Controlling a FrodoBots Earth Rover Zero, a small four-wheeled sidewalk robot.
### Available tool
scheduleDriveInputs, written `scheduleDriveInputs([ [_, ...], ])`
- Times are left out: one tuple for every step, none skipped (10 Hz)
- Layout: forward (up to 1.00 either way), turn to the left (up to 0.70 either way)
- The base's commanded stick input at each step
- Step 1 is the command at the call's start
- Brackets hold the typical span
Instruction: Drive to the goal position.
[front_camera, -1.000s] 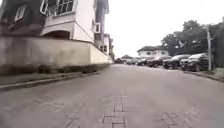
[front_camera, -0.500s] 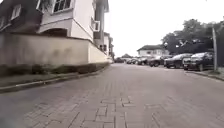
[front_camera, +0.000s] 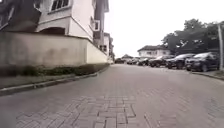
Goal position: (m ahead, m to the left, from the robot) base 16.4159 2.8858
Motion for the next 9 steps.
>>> scheduleDriveInputs([
  [0.7,0.0],
  [0.7,0.0],
  [0.7,0.0],
  [0.7,0.0],
  [0.7,0.0],
  [0.7,0.0],
  [0.7,0.0],
  [0.7,0.0],
  [0.7,0.0],
])
